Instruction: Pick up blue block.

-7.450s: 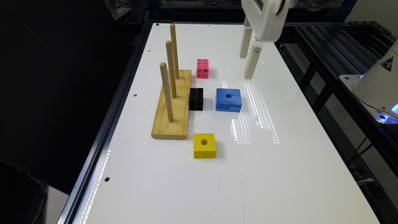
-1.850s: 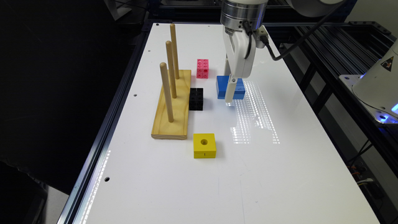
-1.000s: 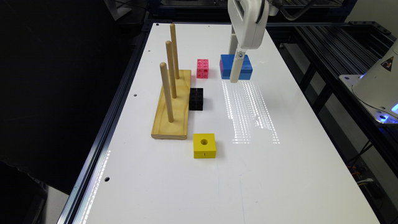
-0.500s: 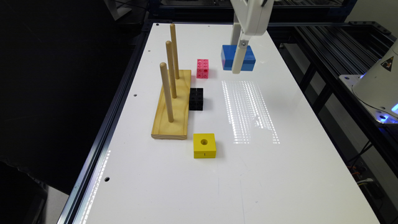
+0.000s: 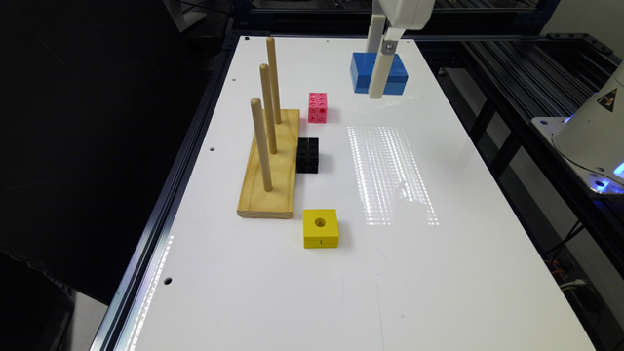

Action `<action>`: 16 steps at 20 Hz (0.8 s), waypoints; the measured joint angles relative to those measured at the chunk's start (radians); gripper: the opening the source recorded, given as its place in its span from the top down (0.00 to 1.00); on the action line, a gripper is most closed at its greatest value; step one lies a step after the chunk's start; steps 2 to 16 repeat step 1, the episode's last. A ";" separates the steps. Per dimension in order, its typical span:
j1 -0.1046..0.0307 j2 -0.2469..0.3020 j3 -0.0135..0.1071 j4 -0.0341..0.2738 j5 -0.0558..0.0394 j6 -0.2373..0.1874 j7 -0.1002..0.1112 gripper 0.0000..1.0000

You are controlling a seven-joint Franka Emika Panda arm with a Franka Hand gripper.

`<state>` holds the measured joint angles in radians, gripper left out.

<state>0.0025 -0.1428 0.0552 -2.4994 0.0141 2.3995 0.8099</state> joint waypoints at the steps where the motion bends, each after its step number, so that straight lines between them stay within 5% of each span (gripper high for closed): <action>1: 0.000 -0.002 0.000 0.000 0.0000 -0.002 0.000 1.00; 16: 0.000 -0.002 0.000 0.000 0.0000 -0.002 0.000 1.00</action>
